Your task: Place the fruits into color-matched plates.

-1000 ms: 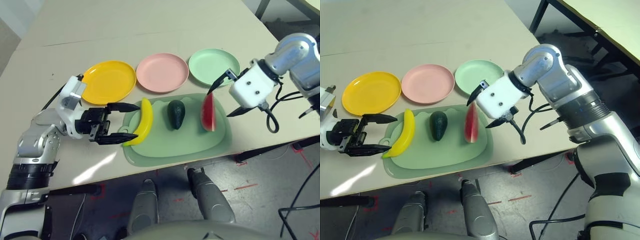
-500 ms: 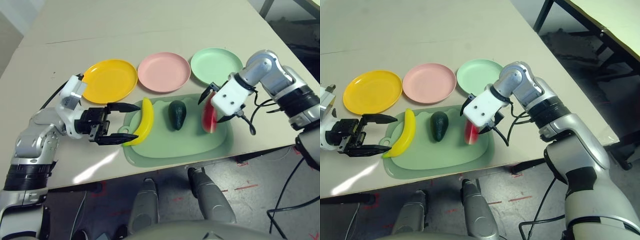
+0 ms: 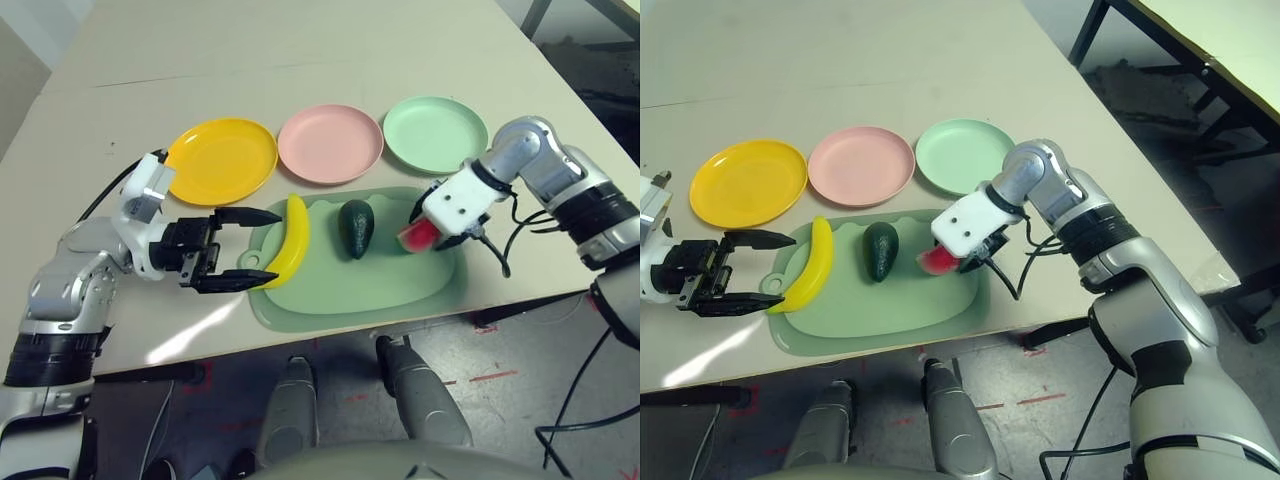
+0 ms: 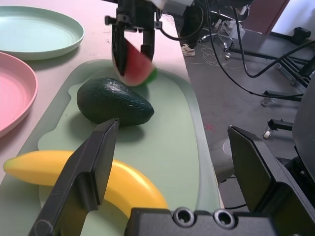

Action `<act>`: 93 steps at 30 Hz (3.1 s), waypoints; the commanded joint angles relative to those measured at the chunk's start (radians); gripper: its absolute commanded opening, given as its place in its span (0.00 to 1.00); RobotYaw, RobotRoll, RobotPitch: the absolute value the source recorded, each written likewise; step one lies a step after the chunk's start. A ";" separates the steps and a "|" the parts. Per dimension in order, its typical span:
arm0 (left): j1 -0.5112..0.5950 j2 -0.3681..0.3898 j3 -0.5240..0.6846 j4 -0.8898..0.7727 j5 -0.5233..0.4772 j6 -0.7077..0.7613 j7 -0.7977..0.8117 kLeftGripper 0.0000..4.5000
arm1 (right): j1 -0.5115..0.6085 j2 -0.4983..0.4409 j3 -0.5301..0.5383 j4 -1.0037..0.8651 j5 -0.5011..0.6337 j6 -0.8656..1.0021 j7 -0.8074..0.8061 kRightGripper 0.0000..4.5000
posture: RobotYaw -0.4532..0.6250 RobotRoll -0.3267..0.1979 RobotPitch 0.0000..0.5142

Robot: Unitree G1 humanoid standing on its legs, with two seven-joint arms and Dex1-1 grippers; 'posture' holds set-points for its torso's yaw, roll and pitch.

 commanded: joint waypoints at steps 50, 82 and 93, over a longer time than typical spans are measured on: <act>0.000 -0.051 0.028 -0.096 0.212 0.095 0.552 1.00 | -0.339 0.553 -0.196 0.764 -0.302 0.193 -0.742 0.76 | 0.43 0.62 0.50; -0.111 0.033 -0.065 0.023 0.105 0.009 0.015 1.00 | -0.288 0.183 -0.136 0.138 -0.076 -0.437 0.007 1.00 | 0.33 0.62 0.44; -0.108 0.040 -0.058 -0.001 0.096 0.039 0.020 1.00 | -0.282 0.182 -0.006 0.056 0.008 -0.482 0.007 1.00 | 0.36 0.62 0.44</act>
